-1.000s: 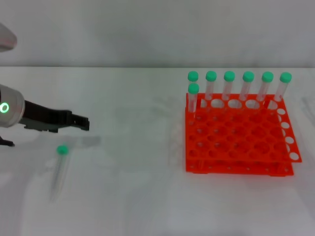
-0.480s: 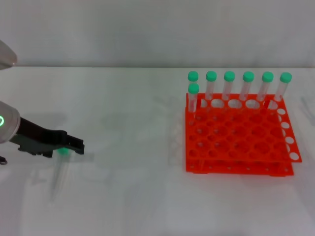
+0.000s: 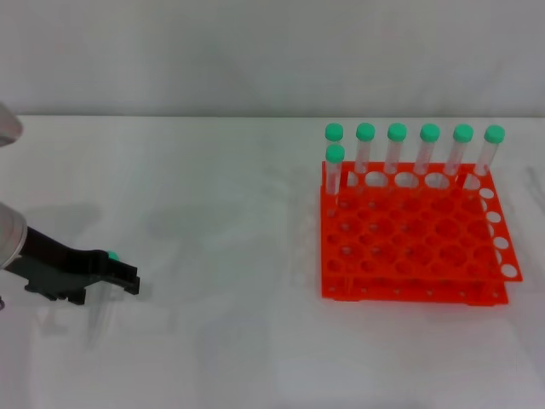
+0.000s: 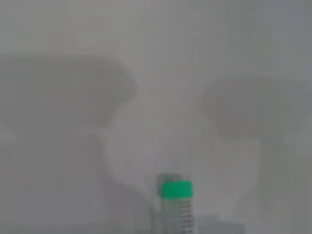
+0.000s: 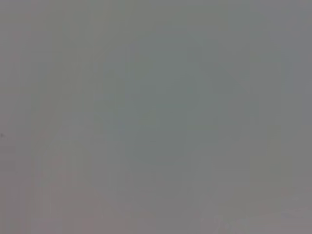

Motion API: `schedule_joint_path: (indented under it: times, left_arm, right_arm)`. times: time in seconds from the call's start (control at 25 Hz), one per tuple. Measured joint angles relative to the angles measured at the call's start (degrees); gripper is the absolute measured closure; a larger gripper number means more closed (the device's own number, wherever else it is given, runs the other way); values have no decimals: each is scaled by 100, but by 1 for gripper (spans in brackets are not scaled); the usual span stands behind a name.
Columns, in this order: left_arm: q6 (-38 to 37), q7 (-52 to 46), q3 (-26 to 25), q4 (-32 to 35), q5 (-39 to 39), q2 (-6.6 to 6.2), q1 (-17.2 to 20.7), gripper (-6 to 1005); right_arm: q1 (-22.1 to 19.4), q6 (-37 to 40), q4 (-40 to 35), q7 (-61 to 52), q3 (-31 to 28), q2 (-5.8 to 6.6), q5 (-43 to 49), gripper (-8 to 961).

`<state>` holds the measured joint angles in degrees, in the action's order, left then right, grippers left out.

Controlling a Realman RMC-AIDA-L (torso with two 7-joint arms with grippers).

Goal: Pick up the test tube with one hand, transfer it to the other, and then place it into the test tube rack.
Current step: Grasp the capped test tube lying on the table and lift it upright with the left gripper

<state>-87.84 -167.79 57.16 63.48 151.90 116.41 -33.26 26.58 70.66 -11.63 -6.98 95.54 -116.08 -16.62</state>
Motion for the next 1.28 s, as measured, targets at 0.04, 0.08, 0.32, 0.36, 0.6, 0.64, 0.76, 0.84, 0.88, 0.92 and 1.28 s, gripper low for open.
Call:
schedule_joint_path:
  times: [0.04,0.08,0.32,0.36,0.6,0.64,0.76,0.84,0.88,0.92,1.28]
  left_arm:
    - [-4,4,-42,-61,0,-9,1,130]
    - [-7,7,-77,-121,0,-17,3,131]
    - [-11,45,-91,-284,0,-40,-32,132]
    - [-12,42,-91,-299,1,-59,-37,132]
    - [-14,17,-82,-492,18,-174,-167,133]
    - [-15,22,-73,-517,20,-181,-211,134]
    - [-32,42,-48,-621,157,-190,-391,134]
    - [-64,45,-47,-780,319,-193,-566,135]
    - [-82,56,-48,-903,398,-196,-666,135]
    - [-93,73,-45,-986,427,-202,-744,135]
    - [-242,117,-60,-1187,592,-242,-923,137]
  right_arm:
    - [0,0,0,0,0,2,-9,133]
    - [0,2,-1,-1,0,3,-11,133]
    - [17,1,8,-5,0,6,-15,133]
    - [17,1,3,-6,0,7,-15,133]
    - [13,1,-9,-6,0,7,-18,133]
    - [12,1,-7,-6,0,5,-18,133]
    - [17,-1,-7,-6,13,0,-18,133]
    - [17,-1,-9,-6,18,-2,-18,133]
    - [17,0,-10,-6,18,-2,-18,133]
    - [17,0,-10,-6,18,-2,-18,133]
    - [14,0,-15,-6,8,-2,-17,134]
